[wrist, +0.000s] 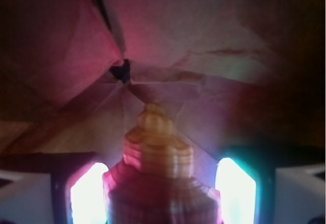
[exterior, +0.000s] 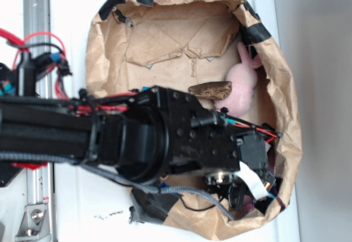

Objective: Grab the shell.

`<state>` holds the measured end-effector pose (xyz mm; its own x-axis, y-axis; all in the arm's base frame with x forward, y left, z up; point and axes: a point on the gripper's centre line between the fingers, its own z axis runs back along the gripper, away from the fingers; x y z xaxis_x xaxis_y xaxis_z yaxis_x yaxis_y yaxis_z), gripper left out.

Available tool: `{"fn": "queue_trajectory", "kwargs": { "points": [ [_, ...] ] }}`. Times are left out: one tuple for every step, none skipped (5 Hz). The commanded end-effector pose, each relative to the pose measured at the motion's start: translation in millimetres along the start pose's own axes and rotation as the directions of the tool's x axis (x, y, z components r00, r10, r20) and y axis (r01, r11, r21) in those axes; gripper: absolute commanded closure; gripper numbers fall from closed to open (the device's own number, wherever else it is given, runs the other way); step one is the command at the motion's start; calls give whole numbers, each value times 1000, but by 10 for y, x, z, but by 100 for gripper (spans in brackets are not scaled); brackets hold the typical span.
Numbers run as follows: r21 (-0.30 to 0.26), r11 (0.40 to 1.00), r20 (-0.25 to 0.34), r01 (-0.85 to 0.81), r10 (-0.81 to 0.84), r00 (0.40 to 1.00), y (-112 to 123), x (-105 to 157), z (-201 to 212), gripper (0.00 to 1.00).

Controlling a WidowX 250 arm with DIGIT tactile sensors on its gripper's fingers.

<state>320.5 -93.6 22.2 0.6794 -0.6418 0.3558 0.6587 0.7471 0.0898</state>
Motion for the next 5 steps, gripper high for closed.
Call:
{"fn": "queue_trajectory", "kwargs": {
  "points": [
    [193,943,-94,-270,292,952,131,-176,934,100],
    [248,841,-132,-481,521,843,433,-313,1505,100],
    [331,681,-77,-653,709,701,447,-334,1782,100],
    [389,577,-42,-718,790,612,475,-343,1844,100],
    [388,578,-40,-718,789,613,435,-360,1848,100]
  ]
}}
